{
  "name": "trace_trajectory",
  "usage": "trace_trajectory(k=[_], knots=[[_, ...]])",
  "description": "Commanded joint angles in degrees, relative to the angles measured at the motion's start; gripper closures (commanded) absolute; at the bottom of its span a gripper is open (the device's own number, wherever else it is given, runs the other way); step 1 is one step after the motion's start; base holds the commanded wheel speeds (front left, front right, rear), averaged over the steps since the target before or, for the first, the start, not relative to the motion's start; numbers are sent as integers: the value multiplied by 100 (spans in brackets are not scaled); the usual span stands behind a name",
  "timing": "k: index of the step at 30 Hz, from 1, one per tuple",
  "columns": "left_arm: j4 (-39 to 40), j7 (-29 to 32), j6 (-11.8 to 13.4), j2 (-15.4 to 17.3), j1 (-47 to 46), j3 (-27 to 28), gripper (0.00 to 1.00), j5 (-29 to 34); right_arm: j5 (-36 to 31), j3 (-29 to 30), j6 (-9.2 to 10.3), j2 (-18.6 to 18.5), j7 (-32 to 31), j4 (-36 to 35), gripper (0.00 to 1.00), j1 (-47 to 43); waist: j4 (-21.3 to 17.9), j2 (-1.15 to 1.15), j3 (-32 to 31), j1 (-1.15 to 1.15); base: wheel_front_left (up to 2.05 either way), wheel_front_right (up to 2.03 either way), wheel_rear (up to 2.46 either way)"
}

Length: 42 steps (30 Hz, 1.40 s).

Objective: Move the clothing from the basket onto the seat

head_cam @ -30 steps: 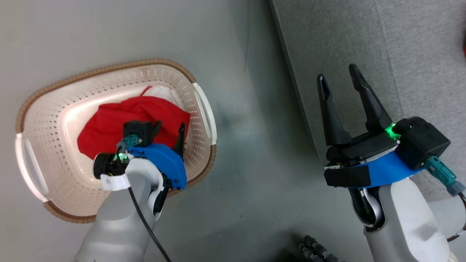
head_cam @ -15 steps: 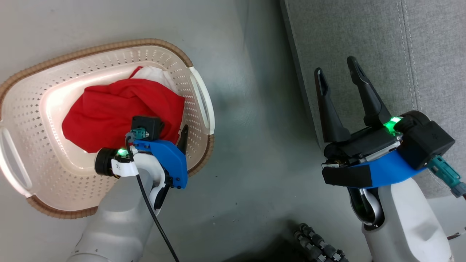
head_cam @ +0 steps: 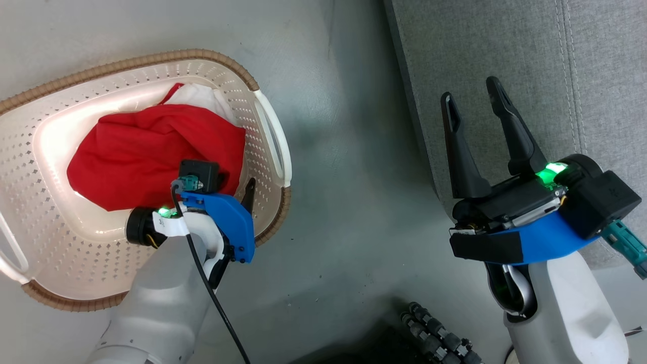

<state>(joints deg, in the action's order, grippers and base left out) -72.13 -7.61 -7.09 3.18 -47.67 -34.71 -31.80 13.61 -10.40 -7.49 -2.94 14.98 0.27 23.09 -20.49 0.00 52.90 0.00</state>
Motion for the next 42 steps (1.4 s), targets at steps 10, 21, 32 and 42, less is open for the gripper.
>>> trace_trajectory(k=[10,21,32,42], knots=[[-92,-135,30,36,-171,-81,100,-35,90,-25,-1,9,30,-22,0,2,27,0,-7,0,0,0,0],[-136,-224,2,28,-140,-159,100,-104,87,-22,-1,9,30,21,0,36,72,0,-75,0,0,0,0],[-76,-578,-36,-9,47,-229,100,-205,12,-34,-1,8,30,168,0,76,329,0,-673,0,0,0,0],[552,-743,-52,-27,394,-351,100,-610,-186,80,-1,6,10,612,0,-189,757,0,-1908,0,0,0,0]])
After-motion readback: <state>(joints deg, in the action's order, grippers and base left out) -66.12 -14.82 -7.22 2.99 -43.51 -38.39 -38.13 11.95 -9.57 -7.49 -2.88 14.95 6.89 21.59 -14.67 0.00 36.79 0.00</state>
